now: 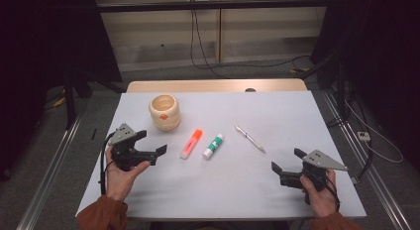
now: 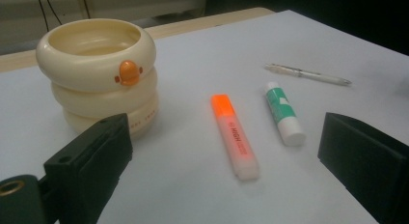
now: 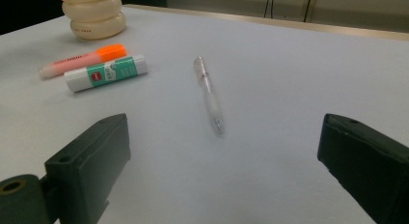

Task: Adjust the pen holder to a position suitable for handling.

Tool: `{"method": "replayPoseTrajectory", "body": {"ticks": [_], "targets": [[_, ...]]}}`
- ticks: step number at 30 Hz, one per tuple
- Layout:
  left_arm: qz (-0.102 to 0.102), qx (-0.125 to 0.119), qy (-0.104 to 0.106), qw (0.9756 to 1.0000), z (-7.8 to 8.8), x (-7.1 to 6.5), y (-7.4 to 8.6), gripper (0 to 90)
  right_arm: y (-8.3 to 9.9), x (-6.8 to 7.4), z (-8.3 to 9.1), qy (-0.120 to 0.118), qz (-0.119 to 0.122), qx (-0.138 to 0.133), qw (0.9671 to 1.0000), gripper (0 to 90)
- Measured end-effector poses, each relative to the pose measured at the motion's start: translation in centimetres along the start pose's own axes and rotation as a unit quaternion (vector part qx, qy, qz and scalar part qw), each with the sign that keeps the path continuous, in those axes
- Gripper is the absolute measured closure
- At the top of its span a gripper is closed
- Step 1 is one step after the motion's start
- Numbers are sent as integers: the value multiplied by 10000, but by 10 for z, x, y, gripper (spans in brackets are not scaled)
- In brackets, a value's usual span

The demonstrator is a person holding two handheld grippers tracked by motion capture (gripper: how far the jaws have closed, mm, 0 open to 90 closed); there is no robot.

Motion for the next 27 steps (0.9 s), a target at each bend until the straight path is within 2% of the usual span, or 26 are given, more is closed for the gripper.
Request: {"method": "replayPoseTrajectory", "body": {"ticks": [6, 9, 11, 12, 15, 16, 18, 22, 26, 27], "targets": [[-40, -27, -100, 9999, -4, 10, -12, 63, 0, 1, 0, -8, -10, 4, 10000, 40], [15, -39, -98, 9999, -5, 17, -18, 69, 0, 0, 0, -22, 11, 3, 10000, 40], [72, 18, -125, 9999, -6, 21, -21, 69, 0, 0, 0, -21, 7, 7, 10000, 41], [39, 90, -203, 9997, -8, 26, -23, 71, 0, 0, 0, -30, 3, 4, 10000, 40], [44, 111, -228, 9997, -9, 31, -26, 90, 0, 1, 0, -29, 9, 9, 10000, 41], [110, 127, -225, 9996, -11, 33, -27, 90, 0, 1, 0, -29, 9, 9, 10000, 41], [82, 275, -249, 9993, -13, 39, -30, 93, 0, 1, 0, -37, 7, 17, 10000, 40], [209, 310, -184, 9991, -17, 48, -40, 101, 0, 1, 0, -30, 0, 12, 10000, 40], [329, 278, -265, 9987, -20, 60, -49, 119, 1, 1, -1, -39, 1, 25, 10000, 41], [352, 358, -287, 9983, -23, 65, -52, 123, 1, 1, -1, -39, 2, 25, 10000, 41]]}}
Point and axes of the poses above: each handheld gripper's, and its own axes: z roughly backward along the jaws, y roughly out of its underside, x roughly to its left, the point moved 6 cm from there along -z, roughly forward along the jaws, and after that the axes turned 14 degrees about y, right-handed, at the moved point
